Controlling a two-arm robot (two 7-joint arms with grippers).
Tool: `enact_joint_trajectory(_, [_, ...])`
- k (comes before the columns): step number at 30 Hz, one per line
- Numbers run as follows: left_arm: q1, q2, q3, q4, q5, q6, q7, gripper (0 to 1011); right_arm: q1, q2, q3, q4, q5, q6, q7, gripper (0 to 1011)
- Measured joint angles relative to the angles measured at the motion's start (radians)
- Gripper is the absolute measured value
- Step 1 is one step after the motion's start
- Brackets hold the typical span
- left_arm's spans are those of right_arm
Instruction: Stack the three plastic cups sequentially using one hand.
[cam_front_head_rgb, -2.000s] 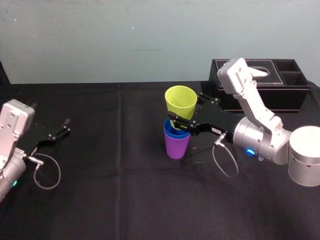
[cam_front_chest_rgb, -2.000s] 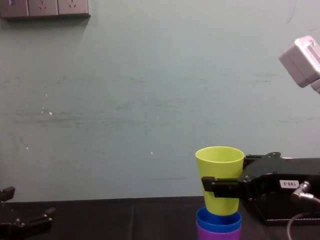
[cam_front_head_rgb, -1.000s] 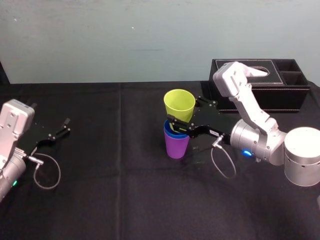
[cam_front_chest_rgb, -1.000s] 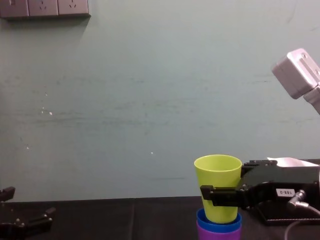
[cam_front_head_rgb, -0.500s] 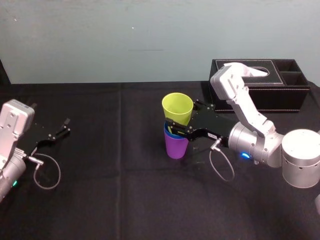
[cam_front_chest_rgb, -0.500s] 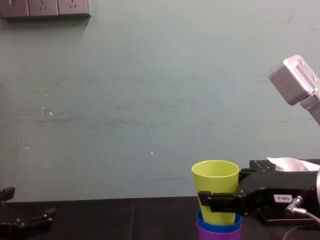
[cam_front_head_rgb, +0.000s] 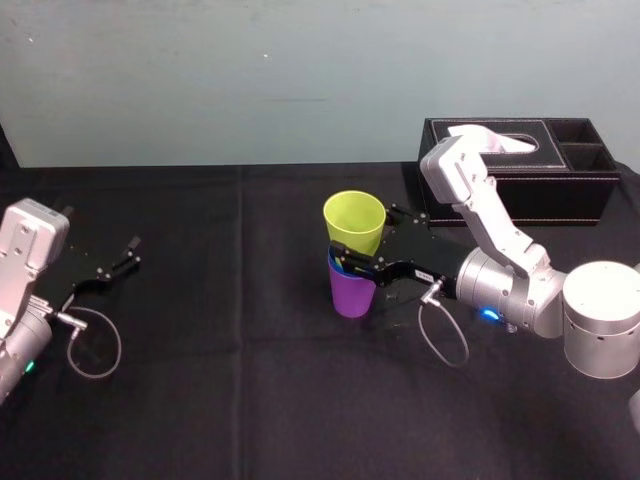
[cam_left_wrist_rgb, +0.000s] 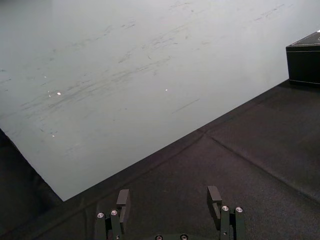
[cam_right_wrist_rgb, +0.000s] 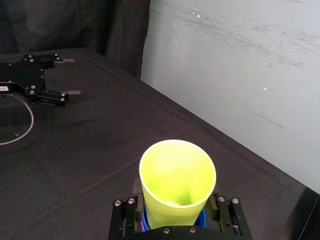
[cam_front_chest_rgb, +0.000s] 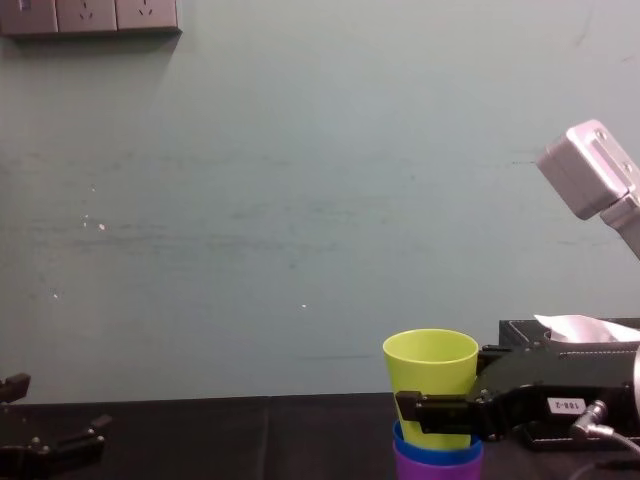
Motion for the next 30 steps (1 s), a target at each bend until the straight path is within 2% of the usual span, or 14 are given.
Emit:
enact_joint_trajectory(3, [0.000,0.000,0.000,0.000,0.000,0.000,0.000,1010,0.000,0.000,0.000,0.000,0.000,0.000,0.000,737])
enact_joint_trajectory(14, [0.000,0.000,0.000,0.000,0.000,0.000,0.000,1010,0.000,0.001,0.001,-0.002,0.000,0.000,-0.002,1003])
enact_joint_trajectory(26, [0.000,0.000,0.000,0.000,0.000,0.000,0.000,1010,0.000,0.001,0.001,-0.003,0.000,0.000,-0.003,1004])
enact_joint_trajectory(30, [0.000,0.000,0.000,0.000,0.000,0.000,0.000,1010,-0.016,0.007,0.014,-0.031,0.000,0.000,-0.020,1004])
